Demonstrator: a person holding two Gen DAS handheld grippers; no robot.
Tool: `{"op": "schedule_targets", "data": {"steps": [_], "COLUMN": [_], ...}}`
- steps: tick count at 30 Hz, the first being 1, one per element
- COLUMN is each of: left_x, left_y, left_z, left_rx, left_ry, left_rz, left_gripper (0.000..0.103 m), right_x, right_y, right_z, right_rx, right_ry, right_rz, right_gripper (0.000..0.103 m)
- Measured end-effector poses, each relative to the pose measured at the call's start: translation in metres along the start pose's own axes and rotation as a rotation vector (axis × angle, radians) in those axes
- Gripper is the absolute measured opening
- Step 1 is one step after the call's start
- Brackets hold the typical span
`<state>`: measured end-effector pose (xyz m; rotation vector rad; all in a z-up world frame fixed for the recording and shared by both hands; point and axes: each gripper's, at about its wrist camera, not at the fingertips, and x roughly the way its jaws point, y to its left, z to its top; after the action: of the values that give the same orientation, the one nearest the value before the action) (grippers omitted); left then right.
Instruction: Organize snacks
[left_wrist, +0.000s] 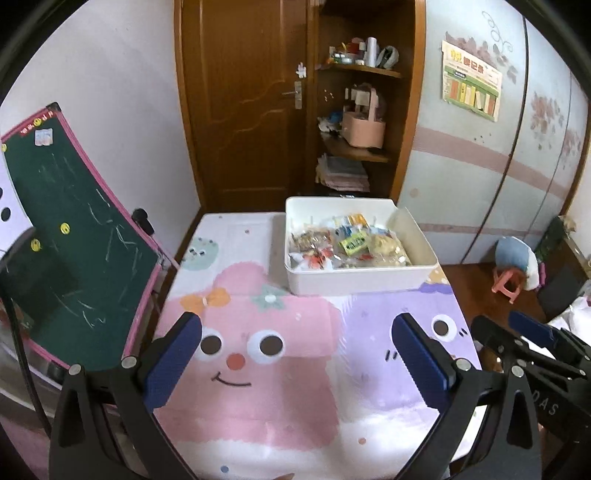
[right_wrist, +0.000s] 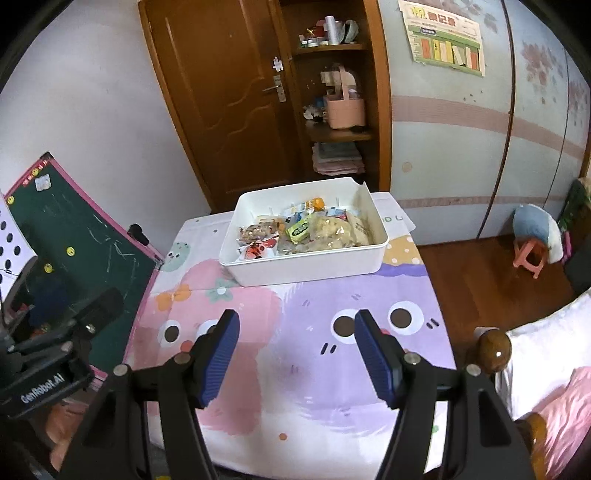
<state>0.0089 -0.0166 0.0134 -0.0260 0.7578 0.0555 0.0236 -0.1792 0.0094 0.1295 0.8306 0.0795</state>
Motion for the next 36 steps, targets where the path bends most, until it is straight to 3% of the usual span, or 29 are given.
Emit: {"op": "schedule_targets", "data": {"steps": [2, 10, 36], "left_x": [0.002, 0.021, 0.021], "left_y": [-0.002, 0.003, -0.003], "left_z": [-0.007, -0.018, -0.017], "left_rx": [0.005, -0.047, -0.030], "left_ry": [0.016, 0.089, 0.079], "left_rz": [0.004, 0.009, 0.054], "left_gripper": [0.103, 0.103, 0.102], "right_x": [-0.001, 0.009, 0.009], "right_y": [0.001, 0.002, 0.017], "right_z": [-0.005, -0.014, -0.021], "right_rx": [0.003, -0.024, -0.073], "right_ry": [0.002, 0.033, 0.017], "right_rz": [-0.001, -0.016, -0.030], "right_gripper": [0.069, 0.070, 0.070]}}
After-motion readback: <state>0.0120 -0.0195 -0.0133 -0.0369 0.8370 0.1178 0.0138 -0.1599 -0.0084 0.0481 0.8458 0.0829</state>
